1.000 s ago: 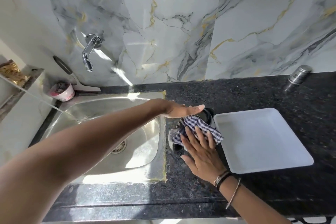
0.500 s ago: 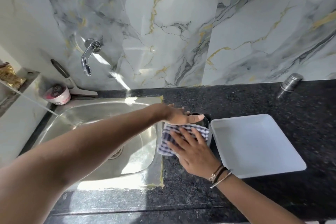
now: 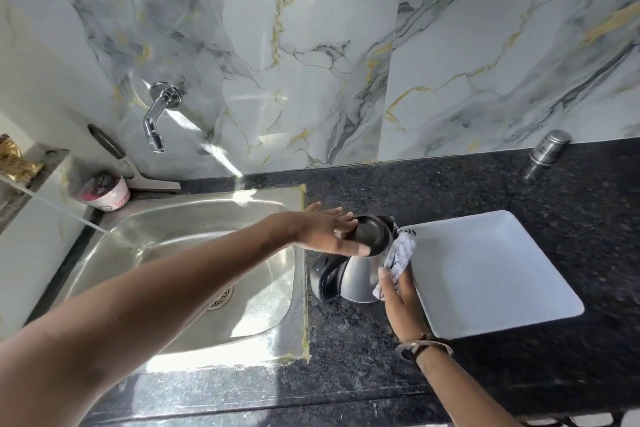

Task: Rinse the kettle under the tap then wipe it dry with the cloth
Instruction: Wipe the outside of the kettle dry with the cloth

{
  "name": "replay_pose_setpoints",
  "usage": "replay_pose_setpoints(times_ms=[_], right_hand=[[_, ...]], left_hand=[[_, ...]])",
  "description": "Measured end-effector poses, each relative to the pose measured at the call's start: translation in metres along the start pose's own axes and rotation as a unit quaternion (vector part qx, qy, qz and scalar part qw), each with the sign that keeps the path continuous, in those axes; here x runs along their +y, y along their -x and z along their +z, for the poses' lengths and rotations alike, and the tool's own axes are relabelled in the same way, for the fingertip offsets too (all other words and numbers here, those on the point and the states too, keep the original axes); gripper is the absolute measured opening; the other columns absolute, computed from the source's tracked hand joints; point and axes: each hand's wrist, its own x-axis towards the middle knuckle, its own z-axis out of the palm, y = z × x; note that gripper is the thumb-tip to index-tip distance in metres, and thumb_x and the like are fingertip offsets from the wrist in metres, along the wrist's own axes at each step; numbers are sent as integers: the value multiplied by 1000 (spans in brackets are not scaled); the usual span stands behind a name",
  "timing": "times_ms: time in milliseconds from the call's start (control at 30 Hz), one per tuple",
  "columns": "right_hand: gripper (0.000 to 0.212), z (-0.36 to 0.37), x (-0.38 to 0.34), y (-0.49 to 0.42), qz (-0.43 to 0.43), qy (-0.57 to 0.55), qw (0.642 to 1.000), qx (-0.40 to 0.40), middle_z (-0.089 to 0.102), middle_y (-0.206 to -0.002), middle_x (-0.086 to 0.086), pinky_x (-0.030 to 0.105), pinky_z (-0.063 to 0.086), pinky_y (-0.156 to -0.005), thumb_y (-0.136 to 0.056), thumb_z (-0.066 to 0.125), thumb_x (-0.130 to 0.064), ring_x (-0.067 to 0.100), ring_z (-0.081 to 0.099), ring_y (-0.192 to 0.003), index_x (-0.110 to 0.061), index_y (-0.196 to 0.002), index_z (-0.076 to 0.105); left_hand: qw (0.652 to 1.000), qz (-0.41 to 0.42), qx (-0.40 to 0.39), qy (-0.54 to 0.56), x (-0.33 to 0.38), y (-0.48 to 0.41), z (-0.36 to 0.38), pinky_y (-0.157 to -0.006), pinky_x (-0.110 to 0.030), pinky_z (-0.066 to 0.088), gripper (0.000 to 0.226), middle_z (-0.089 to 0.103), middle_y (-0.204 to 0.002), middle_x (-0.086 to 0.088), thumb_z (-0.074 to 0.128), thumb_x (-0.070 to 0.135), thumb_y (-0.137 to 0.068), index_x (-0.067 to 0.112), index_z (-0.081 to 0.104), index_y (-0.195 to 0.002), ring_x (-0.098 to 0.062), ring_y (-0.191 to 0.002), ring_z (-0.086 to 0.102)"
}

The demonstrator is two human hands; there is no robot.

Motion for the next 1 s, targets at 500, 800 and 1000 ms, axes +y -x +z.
replay_pose_setpoints(times_ms=[500,800,1000], right_hand=[[53,9,-3,-20,44,-93,991,80,39,-159,3,10,28,-114,-105,48,-21,19,36,-147,-16,-155,33],[69,52,2,41,-24,0,996,90,11,-169,5,34,13,-126,-98,46,-45,19,9,-157,-19,-158,23],[61,35,-4,-1,56,-167,979,106,31,-164,-7,34,25,-123,-98,50,-38,10,29,-151,-30,-155,30]], left_hand=[[991,37,87,-99,-12,-16,23,-114,-50,-15,104,8,-165,-2,74,48,-77,20,12,-156,-16,-152,-1],[991,48,83,-92,-21,-15,23,-117,-54,-10,106,6,-165,2,77,41,-77,23,8,-156,-12,-151,-3],[989,51,71,-123,-24,-14,23,-115,-52,-14,107,0,-165,1,75,38,-80,22,1,-156,-13,-151,-6]])
